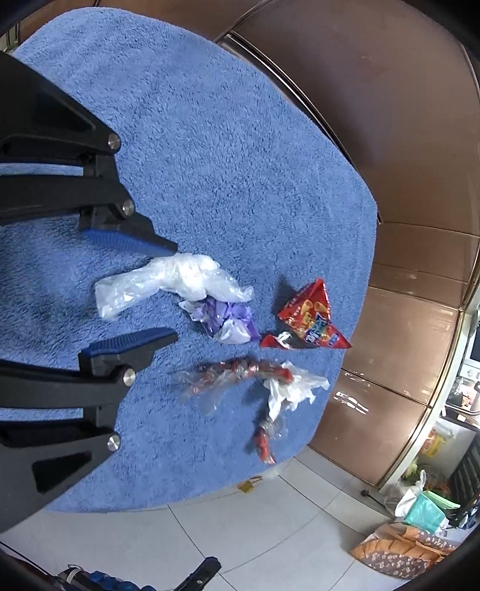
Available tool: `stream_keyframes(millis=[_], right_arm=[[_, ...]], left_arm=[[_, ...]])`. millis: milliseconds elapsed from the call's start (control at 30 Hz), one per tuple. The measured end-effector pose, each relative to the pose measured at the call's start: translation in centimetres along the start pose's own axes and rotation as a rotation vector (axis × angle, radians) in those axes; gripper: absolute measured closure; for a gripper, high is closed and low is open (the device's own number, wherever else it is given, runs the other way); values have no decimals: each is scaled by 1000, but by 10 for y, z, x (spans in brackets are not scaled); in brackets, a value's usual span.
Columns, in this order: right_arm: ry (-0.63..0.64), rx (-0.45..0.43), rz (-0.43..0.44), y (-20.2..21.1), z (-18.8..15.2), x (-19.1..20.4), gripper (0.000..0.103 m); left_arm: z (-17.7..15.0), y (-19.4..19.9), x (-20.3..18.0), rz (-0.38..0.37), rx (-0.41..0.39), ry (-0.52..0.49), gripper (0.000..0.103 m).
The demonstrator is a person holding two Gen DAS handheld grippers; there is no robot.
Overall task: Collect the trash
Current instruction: 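Grasp the white plastic bag with the left tool while the right tool grasps the clear red-trimmed wrapper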
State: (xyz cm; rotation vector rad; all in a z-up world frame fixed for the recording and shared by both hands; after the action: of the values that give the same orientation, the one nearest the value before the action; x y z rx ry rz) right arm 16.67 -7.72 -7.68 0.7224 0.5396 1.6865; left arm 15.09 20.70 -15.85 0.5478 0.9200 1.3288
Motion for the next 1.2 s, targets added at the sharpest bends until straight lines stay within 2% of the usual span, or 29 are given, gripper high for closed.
stream_keyframes(millis=[200,433,500,633,900,1100,1167,1200], right_arm=[[-9,38,13,-34,3,4,54],[-34,74,42,-77,9,9,54],[-43,82,53,-89,11,11,54],[-57,92,63,-111,19,13,51],[-85,103,73,-153,37,15,51],[-121,131,94,-183,39,18,51],[-143,140,101,-191,39,17,57],[-154,147,114,-195,38,17,67]], left_arm=[[1,-21,13,5,29,15,64],[-1,-38,18,-49,54,35,65],[0,-41,19,-59,49,38,66],[1,-44,23,-64,46,48,75],[-2,-41,25,-73,8,36,77],[-8,-31,33,-105,-14,82,79],[-8,-27,36,-104,-24,89,79],[-8,-24,37,-105,-29,92,79]])
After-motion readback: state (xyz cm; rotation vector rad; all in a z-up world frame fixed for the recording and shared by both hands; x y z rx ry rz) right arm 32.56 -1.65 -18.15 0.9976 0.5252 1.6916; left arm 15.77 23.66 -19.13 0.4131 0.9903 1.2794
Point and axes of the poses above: each gripper's, at about its wrist camera, not at the fingertips, and y roughly against the way its jaws point, x to its left, z to its top, the point moved 9 cm from there along -y, roughly the way its jaws point, and after that the axes turned 3 degrees about -z, right-handed, at the moved point
